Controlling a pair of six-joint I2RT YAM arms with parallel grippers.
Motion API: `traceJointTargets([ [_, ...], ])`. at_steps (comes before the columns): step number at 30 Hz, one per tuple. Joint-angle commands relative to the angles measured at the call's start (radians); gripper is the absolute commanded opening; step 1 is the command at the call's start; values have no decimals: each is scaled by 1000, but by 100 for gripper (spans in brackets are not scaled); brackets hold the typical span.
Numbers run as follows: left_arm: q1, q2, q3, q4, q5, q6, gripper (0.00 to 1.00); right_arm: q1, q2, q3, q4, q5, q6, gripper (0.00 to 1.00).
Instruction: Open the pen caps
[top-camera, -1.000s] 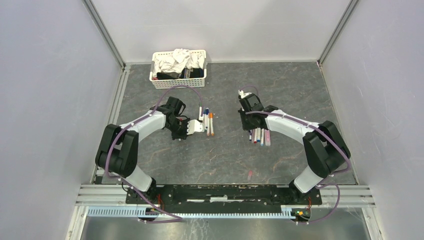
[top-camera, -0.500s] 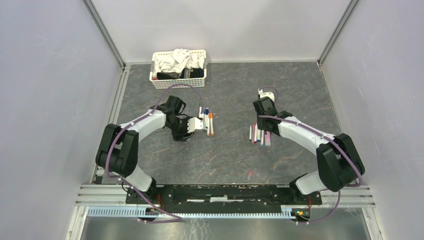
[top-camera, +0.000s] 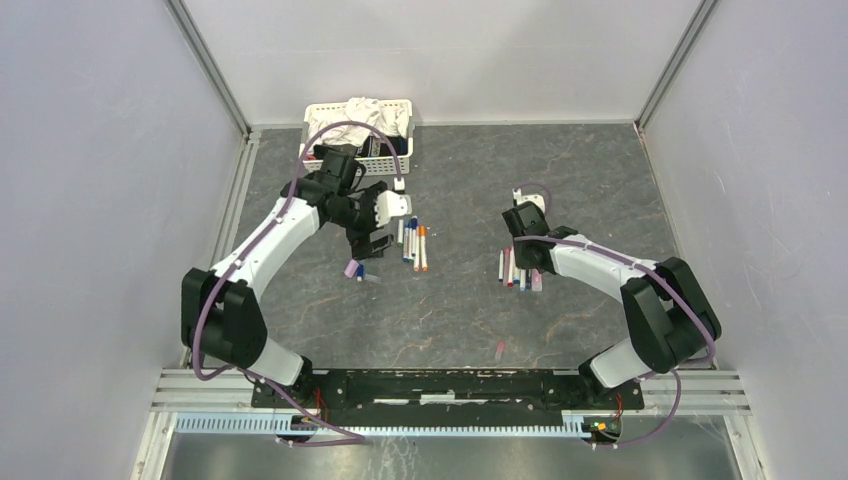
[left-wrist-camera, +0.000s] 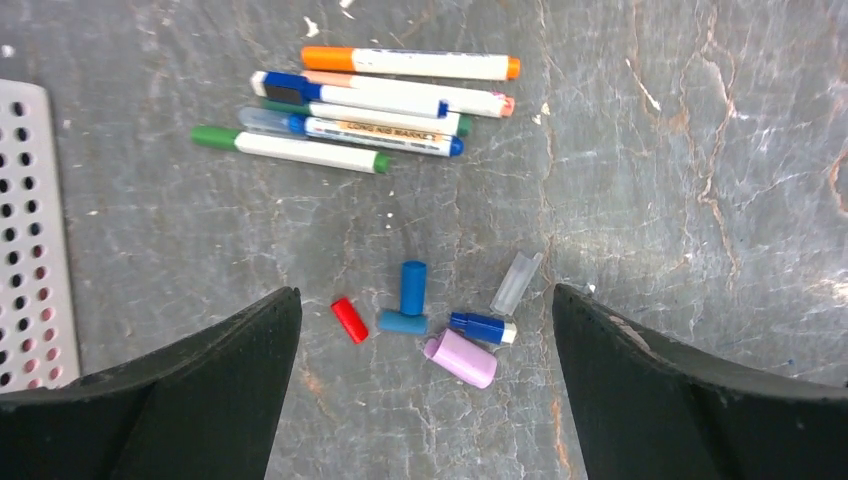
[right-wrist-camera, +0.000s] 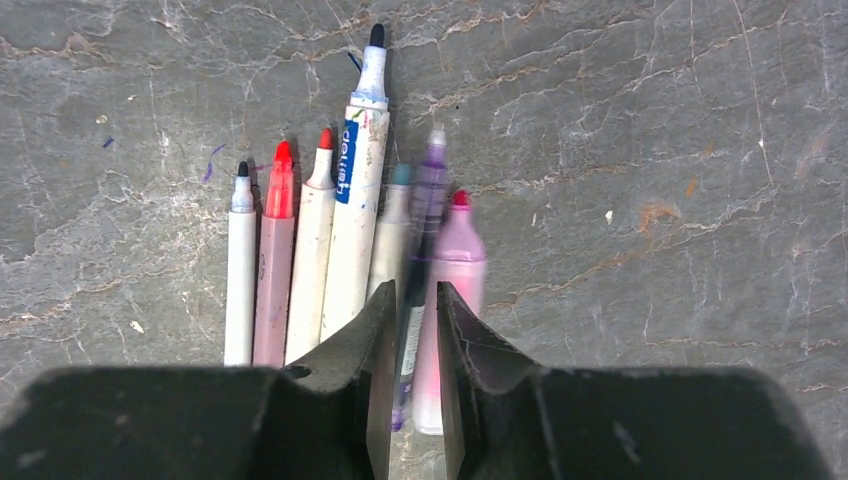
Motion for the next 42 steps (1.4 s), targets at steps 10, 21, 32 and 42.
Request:
traceJointTargets([
  [10,16,-82,200,-144,25,-149,100,3,-34,28,-11,-3,-16,21],
  [21,40,-255,170,143,-140,-419,100,149,97,307,-8,-122,-67,37],
  [32,47,-248,86,85,-148,-405,100,280,468,678,-29,-225,-52,41],
  [42,47,-264,41,73,-118,-400,100,300,572,721,-18,-232,-32,40],
])
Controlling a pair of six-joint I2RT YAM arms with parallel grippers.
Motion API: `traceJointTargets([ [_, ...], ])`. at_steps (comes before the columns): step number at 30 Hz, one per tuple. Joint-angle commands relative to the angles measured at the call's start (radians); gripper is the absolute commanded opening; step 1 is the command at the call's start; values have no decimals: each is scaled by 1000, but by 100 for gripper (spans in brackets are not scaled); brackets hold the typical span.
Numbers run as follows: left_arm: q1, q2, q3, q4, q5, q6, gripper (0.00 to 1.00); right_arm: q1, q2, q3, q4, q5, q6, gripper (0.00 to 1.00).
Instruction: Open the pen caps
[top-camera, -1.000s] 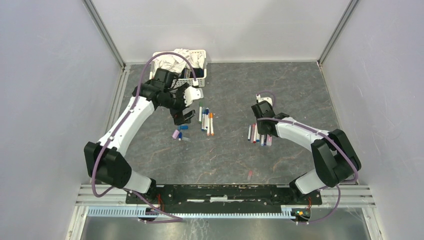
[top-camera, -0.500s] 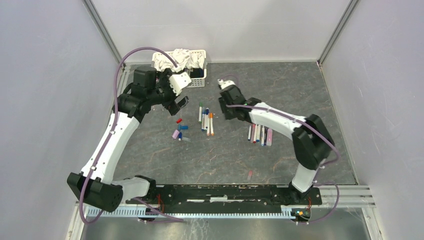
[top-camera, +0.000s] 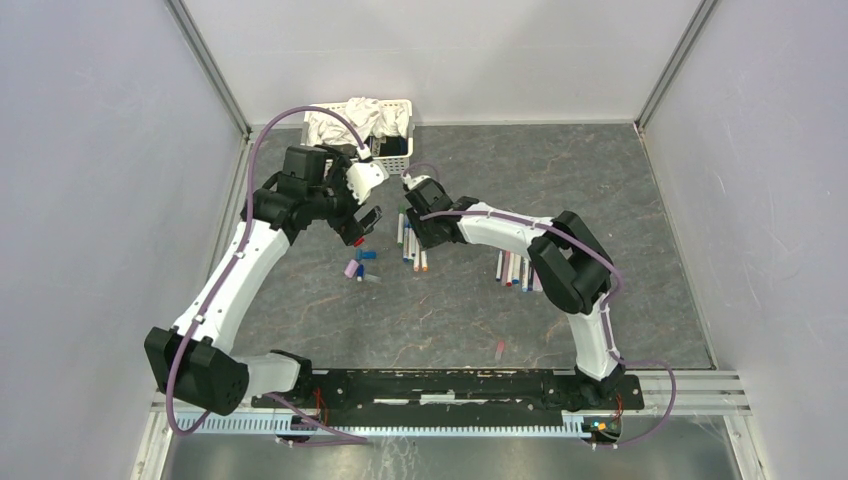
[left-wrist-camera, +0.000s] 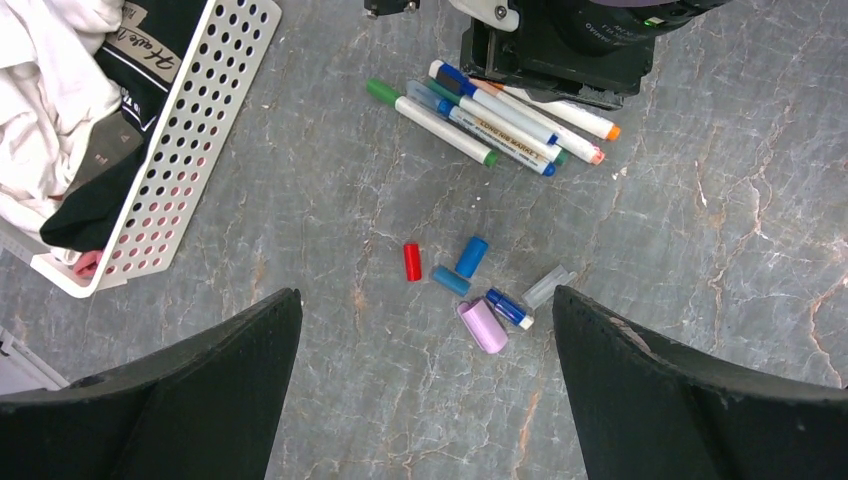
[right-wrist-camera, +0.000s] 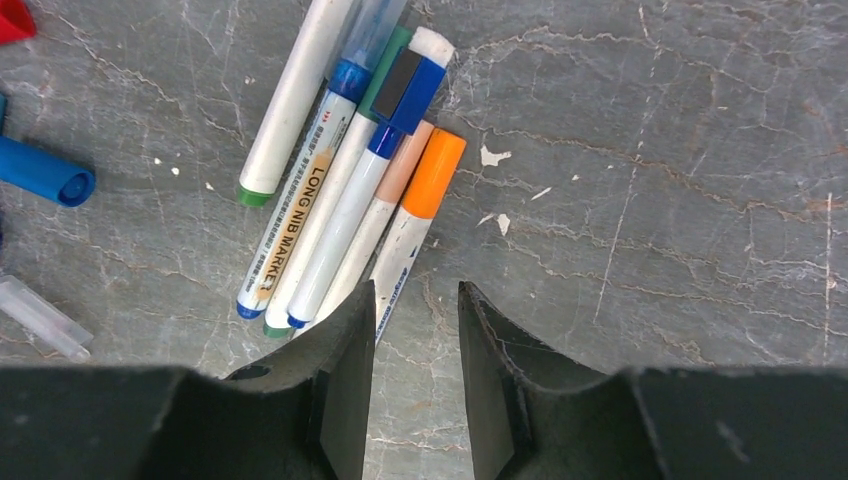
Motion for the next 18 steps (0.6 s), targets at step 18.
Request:
traceJointTargets([
  [18,5,21,32,-81,66,21,95,1,6,-103,-2,141,-3,20],
])
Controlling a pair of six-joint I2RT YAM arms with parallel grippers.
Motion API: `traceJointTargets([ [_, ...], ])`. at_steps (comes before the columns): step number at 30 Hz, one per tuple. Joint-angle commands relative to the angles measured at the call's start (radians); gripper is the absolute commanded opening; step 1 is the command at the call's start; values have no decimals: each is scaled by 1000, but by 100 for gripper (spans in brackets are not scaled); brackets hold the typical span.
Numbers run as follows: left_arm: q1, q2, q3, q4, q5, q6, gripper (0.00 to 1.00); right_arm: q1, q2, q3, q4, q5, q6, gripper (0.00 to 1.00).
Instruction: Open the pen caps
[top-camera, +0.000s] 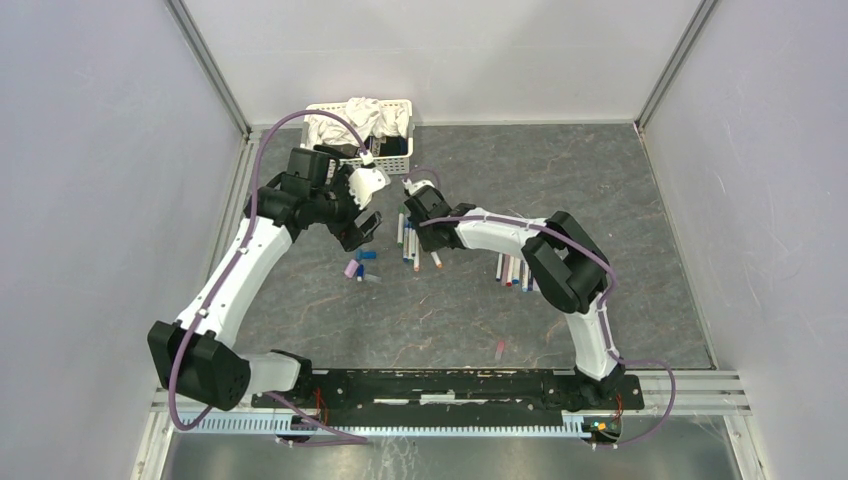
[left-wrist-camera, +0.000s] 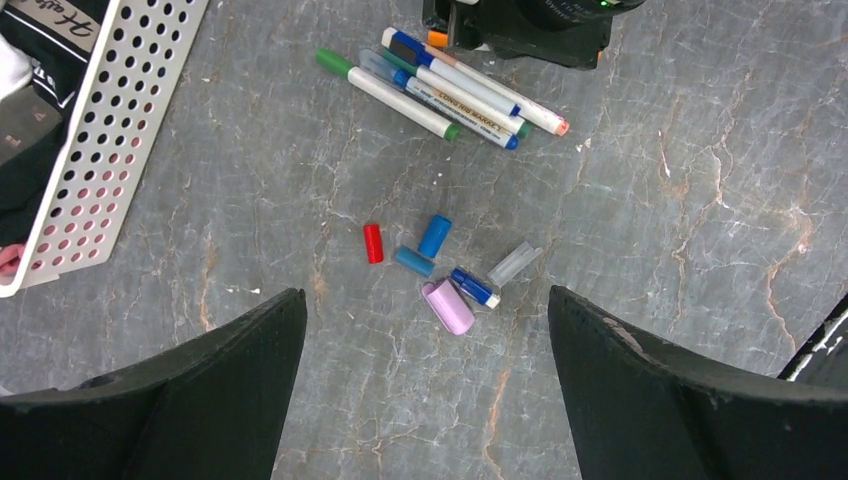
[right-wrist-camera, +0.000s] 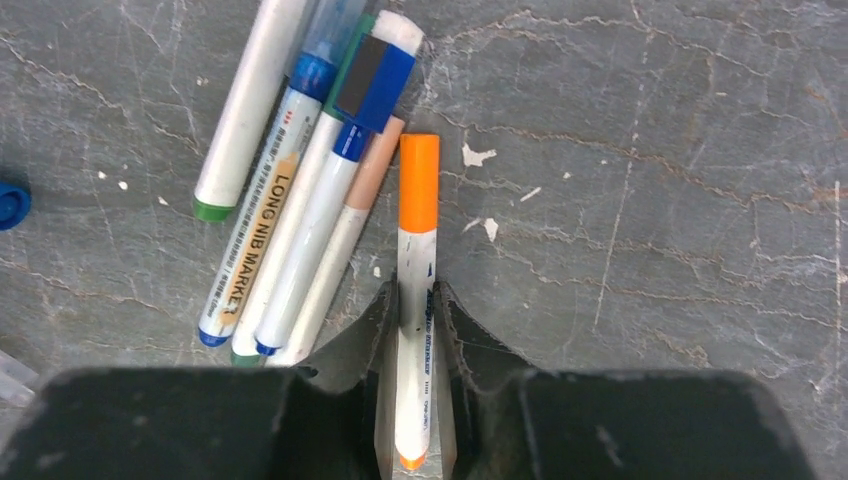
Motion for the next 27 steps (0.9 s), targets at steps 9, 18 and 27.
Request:
traceJointTargets([
  [9,5,22,24,-90,122,140,89,-99,-218,-259,53,-141,-39,0],
  [18,-15,-44,-114,-139,292,440,89,-130,-353,-242,-10,-801,-159,0],
  [27,-108,-37,-179,-144,298,561,90,-69,-372,-238,3,-1120,-144,0],
])
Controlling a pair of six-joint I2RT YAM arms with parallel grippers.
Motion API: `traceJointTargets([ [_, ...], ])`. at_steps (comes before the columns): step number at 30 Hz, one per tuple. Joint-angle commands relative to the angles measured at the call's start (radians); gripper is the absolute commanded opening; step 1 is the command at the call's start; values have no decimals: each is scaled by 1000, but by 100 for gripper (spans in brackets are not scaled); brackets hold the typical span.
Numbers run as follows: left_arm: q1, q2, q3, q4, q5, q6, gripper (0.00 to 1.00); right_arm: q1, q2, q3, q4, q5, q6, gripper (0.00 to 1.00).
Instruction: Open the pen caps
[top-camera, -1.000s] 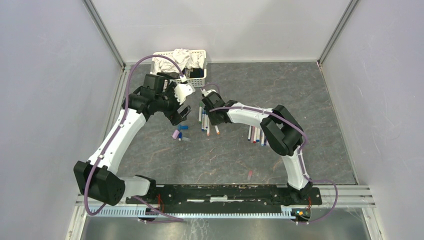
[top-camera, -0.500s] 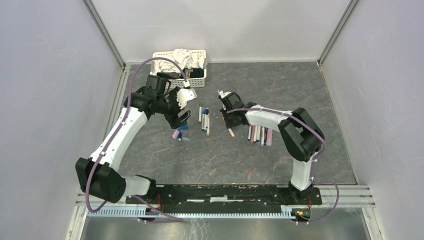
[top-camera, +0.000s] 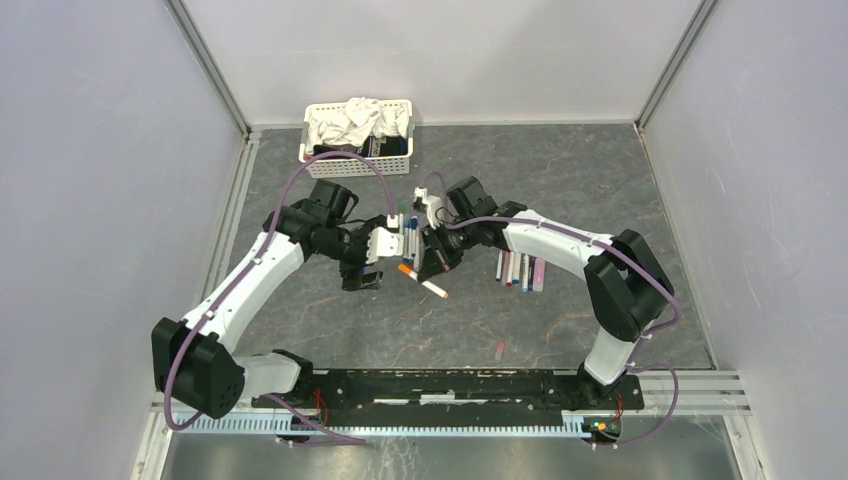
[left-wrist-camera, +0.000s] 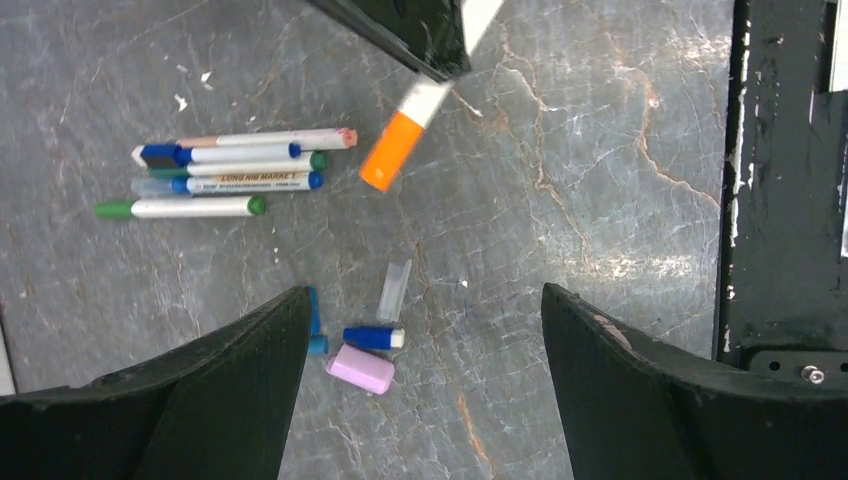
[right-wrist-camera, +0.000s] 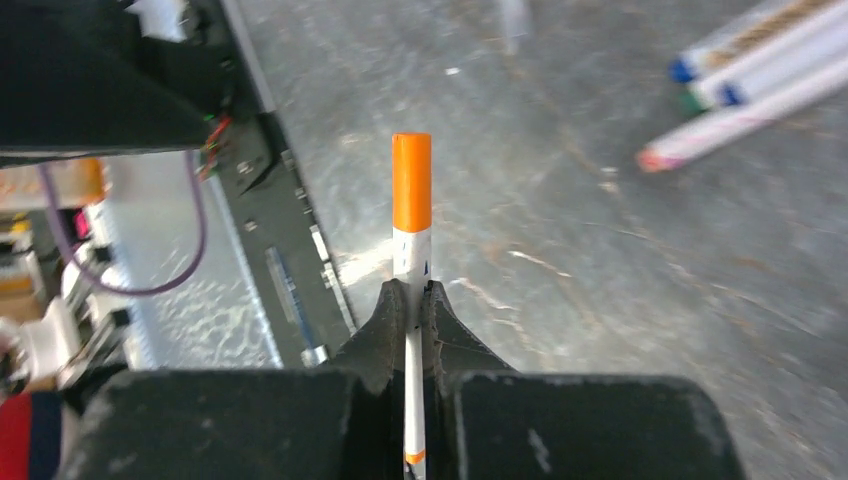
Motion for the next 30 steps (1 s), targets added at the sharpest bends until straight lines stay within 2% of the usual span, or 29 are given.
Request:
traceJointTargets([
  [1,-38,2,-8,-6,49,120,89,42,-10,42,2,-215,-9,0],
  [8,-82,24,-26,-10,72,137,82,66,23,66,69,-267,60,0],
  [15,-113,20,-49,-29,74,144,68,68,40,86,114,-272,108,0],
  [20,-119,32,-40,-30,68,143,46,69,48,83,149,-282,136,0],
  [23,-122,34,-37,-30,63,149,26,70,49,78,163,-286,147,1],
  [26,-125,39,-33,-29,38,153,7,72,52,69,169,-287,150,20],
  [28,-125,37,-31,-29,30,153,5,79,59,65,173,-288,151,31],
  [30,-126,34,-27,-29,27,154,5,91,76,70,172,-296,150,33],
])
